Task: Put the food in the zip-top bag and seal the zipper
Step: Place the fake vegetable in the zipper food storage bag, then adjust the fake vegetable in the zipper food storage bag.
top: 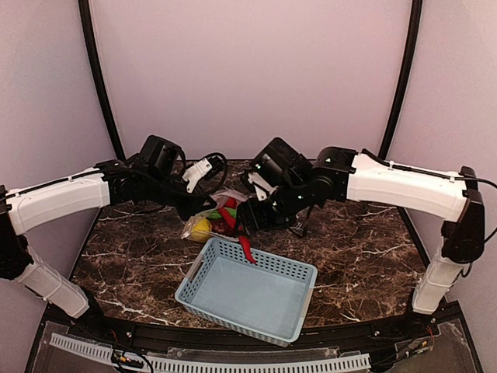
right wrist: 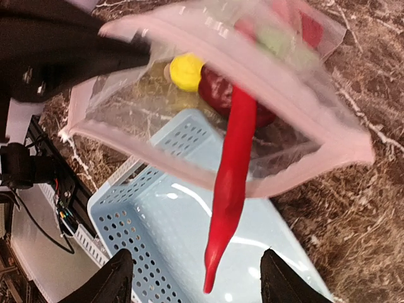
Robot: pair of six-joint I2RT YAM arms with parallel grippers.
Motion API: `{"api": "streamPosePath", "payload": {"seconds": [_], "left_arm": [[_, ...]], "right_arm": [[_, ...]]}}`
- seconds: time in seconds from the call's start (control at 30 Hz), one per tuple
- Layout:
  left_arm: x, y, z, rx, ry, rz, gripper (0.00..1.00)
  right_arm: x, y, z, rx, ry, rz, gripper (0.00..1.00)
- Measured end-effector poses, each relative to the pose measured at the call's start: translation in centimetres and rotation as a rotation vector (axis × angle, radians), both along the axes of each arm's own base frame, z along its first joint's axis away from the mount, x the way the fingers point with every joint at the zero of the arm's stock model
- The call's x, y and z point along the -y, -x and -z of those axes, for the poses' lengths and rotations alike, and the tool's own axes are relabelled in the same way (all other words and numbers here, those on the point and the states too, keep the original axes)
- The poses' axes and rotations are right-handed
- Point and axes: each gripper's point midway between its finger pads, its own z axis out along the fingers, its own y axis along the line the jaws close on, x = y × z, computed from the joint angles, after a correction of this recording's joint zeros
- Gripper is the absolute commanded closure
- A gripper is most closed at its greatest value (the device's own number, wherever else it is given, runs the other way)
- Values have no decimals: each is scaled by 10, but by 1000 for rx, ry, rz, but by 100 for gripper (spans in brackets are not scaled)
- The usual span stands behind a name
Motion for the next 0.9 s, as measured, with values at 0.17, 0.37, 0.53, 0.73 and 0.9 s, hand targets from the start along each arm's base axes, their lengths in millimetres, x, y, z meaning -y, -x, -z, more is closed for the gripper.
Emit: {"api": "streamPosePath", "payload": {"seconds": [0.17,0.37,0.53,0.73,0.9], "left_arm": [[-1,-1,0,-1,0,-3,99],[-1,-1,0,-2,2,-6,99],[-1,-1,0,-2,2,-6,99],[-1,-1,0,-2,1,-6,99],[-1,-1,0,-2,1,-6,99]], "right_arm": [[9,38,26,-16,-8,-9,33],[19,47,63,-37,20,50,41],[10,42,59,-22,-25,76,53],[1,42,69,-28,-12,71,63],[2,42,77,-39,7,83,83]]}}
